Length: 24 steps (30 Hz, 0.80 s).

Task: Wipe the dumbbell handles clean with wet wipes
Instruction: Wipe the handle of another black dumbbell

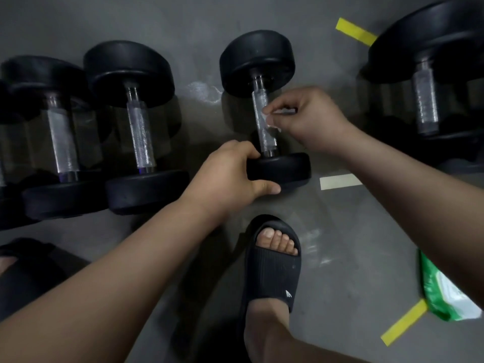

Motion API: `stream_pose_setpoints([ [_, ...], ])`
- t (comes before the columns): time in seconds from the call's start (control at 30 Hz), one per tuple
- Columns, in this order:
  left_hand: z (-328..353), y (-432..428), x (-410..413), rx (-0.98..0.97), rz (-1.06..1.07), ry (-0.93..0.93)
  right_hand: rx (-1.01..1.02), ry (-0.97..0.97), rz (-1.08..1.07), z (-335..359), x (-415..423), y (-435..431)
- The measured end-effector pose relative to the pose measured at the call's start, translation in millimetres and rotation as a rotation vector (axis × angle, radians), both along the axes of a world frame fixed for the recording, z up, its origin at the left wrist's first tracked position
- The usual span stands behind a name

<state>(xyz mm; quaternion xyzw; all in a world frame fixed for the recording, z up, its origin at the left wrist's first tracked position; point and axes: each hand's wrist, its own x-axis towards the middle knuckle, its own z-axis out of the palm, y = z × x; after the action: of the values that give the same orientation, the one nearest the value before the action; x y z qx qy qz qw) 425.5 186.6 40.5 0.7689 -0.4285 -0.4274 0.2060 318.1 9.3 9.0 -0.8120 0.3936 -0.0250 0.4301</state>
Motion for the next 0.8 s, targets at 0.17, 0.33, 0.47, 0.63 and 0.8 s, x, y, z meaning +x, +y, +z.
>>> stream_pose_setpoints([
  [0.17,-1.2,-1.7,-1.9,0.016,-0.160,-0.020,-0.132,-0.120,-0.220,-19.9,24.4,-11.1],
  [0.33,-4.0,2.5,-5.0,-0.029,-0.204,-0.091,-0.218,-0.128,-0.030,-18.6,4.4,1.7],
  [0.47,-4.1,-1.6,-4.3,-0.052,-0.210,-0.108,-0.315,-0.120,0.087,-17.2,1.5,-6.8],
  [0.63,-4.3,-12.8,-11.0,-0.045,-0.309,-0.144,-0.345,-0.167,-0.045,-20.3,6.1,-13.7],
  [0.8,-10.5,-9.9,1.7,-0.101,-0.234,0.048,-0.400,-0.157,0.161,-15.5,-13.9,-12.9],
])
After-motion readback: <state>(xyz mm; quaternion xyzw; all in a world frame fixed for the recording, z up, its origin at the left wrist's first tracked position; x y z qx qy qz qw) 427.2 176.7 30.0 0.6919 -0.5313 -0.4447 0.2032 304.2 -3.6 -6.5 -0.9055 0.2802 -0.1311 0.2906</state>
